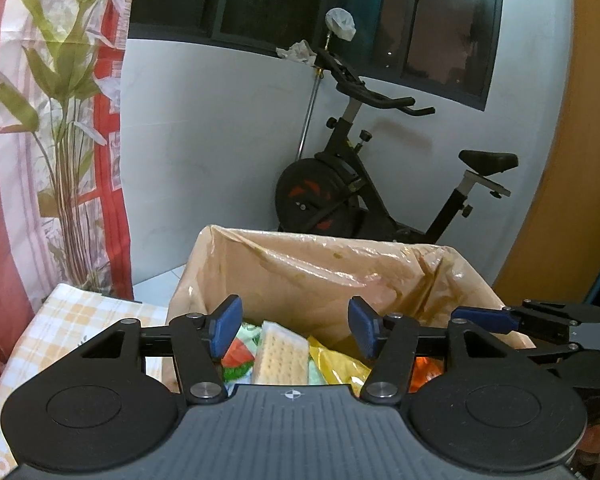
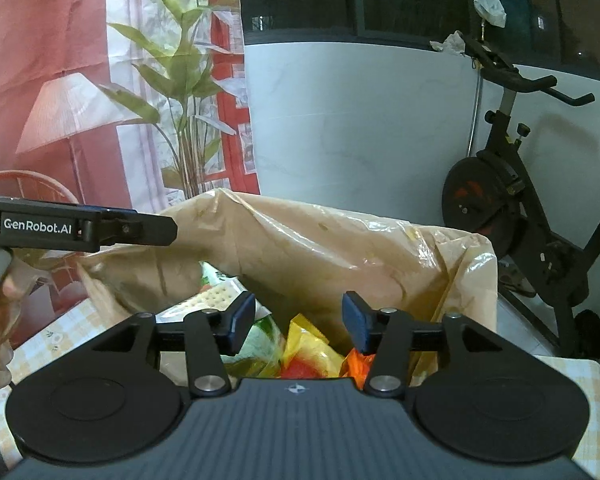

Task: Organize snacks
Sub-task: 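Move both grippers back down to the snack pile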

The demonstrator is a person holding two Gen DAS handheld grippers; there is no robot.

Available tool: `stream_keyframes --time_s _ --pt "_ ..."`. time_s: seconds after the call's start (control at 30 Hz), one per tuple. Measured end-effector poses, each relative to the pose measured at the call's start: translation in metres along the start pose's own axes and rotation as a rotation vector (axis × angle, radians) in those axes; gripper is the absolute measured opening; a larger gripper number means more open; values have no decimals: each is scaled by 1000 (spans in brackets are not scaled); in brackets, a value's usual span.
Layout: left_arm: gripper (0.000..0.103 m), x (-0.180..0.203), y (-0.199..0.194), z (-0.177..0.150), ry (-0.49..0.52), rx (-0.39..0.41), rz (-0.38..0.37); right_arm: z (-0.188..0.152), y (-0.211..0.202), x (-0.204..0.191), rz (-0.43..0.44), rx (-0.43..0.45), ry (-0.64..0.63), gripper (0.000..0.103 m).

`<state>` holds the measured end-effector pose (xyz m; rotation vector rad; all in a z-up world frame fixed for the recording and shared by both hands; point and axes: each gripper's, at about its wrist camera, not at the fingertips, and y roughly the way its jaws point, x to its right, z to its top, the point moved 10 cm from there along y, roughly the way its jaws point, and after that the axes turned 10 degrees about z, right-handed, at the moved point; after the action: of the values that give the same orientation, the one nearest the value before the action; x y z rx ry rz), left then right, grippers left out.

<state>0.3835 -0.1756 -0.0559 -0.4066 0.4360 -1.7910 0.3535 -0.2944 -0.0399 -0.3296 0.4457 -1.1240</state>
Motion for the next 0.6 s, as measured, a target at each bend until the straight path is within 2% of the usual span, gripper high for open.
stream_keyframes --time_s 0.33,0.6 --pt "63 -10 -49 -36 -15 -5 -29 -13 -48 -31 16 70 26 61" --pt "70 4 -52 -87 -48 -78 -81 -46 -71 -46 -5 59 2 69"
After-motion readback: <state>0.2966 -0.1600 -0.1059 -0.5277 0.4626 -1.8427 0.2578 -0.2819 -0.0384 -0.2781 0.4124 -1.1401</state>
